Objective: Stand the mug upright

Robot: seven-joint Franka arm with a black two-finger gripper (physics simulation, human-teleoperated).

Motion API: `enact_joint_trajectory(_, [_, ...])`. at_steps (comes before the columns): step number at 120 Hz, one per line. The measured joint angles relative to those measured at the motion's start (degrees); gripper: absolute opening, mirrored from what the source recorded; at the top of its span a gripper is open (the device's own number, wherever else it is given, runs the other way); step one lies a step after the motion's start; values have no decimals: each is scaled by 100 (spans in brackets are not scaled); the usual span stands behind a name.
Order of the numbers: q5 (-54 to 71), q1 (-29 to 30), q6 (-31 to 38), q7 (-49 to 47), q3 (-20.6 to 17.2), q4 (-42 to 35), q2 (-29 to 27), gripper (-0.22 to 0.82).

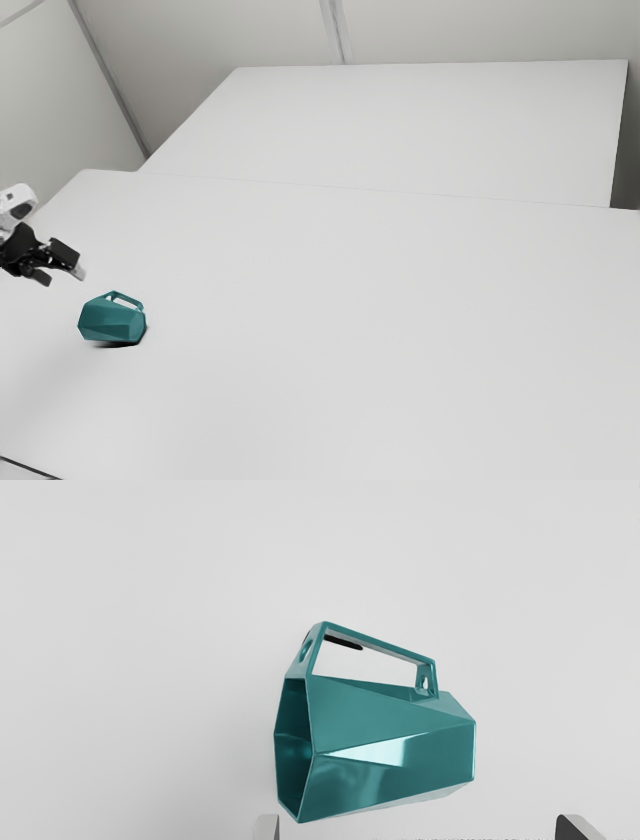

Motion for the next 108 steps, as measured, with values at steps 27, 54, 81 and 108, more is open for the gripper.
enact_joint_trajectory(27, [-127,117,196,649,-20,-425,-2,60])
enact_joint_trajectory(54, [-148,451,266,1112,-20,-477,201,60])
enact_joint_trajectory(81, [-156,475,456,1443,-24,-460,561,60])
enact_joint_trajectory(108, [-213,503,678,1670,-74,-448,800,60])
